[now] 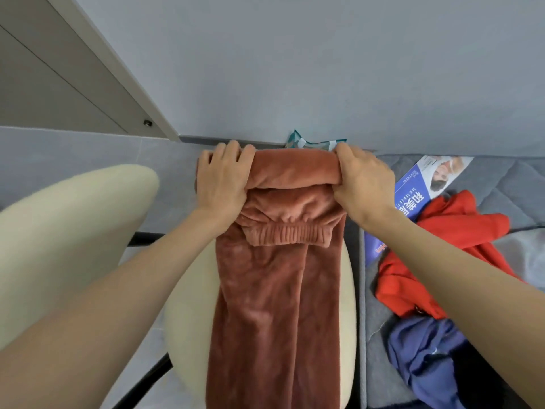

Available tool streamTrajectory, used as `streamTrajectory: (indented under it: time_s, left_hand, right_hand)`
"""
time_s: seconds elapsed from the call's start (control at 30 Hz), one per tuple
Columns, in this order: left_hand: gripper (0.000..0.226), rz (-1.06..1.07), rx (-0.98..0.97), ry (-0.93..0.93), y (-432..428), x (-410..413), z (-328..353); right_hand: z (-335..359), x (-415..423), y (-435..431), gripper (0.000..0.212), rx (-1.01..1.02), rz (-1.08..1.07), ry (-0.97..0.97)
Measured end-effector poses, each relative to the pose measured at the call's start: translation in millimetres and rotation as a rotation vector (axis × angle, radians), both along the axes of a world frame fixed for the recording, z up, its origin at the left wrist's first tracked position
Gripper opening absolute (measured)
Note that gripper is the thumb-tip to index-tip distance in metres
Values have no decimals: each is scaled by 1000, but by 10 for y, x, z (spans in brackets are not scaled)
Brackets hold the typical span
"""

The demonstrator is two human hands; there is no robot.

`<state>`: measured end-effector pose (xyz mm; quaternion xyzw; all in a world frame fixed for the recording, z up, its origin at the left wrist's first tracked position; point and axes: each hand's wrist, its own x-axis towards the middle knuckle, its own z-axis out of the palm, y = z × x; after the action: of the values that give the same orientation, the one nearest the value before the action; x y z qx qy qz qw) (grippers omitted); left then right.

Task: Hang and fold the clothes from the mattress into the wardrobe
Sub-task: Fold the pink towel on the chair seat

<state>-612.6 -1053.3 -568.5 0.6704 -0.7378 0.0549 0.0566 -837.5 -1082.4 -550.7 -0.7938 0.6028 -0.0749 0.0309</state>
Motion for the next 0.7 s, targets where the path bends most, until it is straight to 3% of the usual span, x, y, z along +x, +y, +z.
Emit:
streamTrajectory:
  time_s: [0.1, 0.17, 0.27, 0.4, 0.53, 0.63, 0.7]
  left_hand:
    - [42, -37, -148, -28, 394, 13, -33]
    - [36, -69, -174, 3, 772, 4, -161]
    - [44, -160, -149, 47, 1368, 14, -356]
    - [68, -206, 84, 51, 2019, 35, -462]
    - [88, -168, 397, 37, 2479, 73, -619]
    - [63, -61, 507, 242, 2597, 48, -639]
    - [36, 44, 401, 410, 2557, -5, -576]
  right_hand:
    - [-18, -34, 279, 42, -98, 62, 29]
    - [-104, -98, 611, 43, -123, 95, 97]
    - [-245, -211, 1221, 41, -103, 138, 116]
    - [-434, -305, 1942, 47, -25, 259, 186]
    - [-695, -293, 2432, 76, 229, 229, 320]
    - [-678, -197, 2571, 63, 445, 137, 369]
    - [-596, -108, 2561, 40, 390, -3, 258]
